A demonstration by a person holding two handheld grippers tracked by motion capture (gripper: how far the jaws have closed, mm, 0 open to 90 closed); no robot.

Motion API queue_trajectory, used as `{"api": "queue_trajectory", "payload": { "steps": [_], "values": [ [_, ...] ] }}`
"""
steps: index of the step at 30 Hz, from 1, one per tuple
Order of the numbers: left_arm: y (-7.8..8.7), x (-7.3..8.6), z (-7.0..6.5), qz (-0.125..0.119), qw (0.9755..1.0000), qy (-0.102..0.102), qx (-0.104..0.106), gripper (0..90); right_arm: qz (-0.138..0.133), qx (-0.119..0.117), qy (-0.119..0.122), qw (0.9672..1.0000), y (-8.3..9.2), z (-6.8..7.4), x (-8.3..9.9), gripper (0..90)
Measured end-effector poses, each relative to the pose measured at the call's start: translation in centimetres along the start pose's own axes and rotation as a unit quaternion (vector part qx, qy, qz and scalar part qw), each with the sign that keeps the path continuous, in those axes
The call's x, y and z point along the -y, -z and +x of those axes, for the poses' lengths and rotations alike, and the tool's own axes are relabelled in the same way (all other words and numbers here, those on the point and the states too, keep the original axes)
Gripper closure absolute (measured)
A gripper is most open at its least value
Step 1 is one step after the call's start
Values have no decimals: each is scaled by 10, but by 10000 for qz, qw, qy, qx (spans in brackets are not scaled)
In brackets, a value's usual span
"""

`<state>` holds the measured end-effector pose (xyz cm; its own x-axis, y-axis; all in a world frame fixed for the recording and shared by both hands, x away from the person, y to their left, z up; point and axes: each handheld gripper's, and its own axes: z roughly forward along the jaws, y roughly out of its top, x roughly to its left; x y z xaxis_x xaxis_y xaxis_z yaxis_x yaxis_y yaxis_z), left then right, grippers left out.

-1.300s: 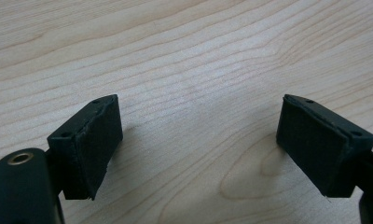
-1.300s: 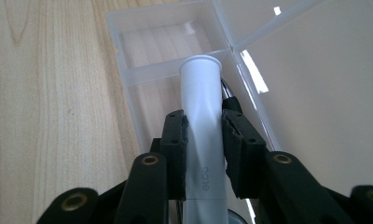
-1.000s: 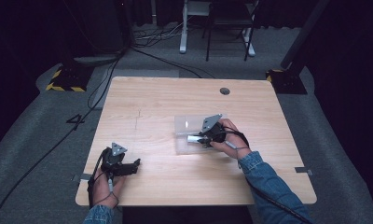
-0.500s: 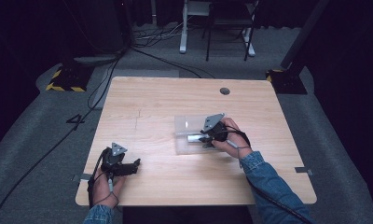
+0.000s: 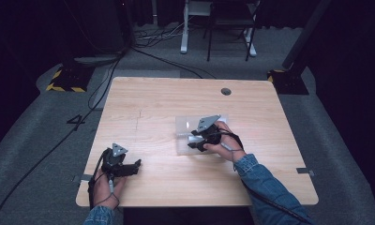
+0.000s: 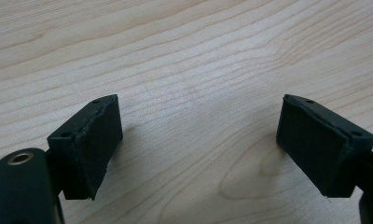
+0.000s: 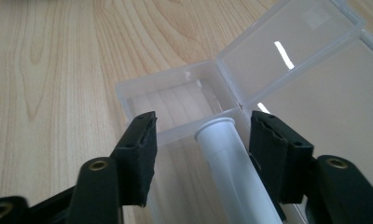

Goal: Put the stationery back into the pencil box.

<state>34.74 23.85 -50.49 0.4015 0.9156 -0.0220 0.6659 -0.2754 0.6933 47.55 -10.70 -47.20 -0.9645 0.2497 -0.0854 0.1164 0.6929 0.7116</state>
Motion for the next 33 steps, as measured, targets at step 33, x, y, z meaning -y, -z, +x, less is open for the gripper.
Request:
{"api": "queue_trajectory", "payload": {
  "steps": [33],
  "values": [
    [-1, -1, 0, 4, 10000, 35, -10, 146, 184, -281, 146, 9993, 17, 6, -2, 444]
  ]
}}
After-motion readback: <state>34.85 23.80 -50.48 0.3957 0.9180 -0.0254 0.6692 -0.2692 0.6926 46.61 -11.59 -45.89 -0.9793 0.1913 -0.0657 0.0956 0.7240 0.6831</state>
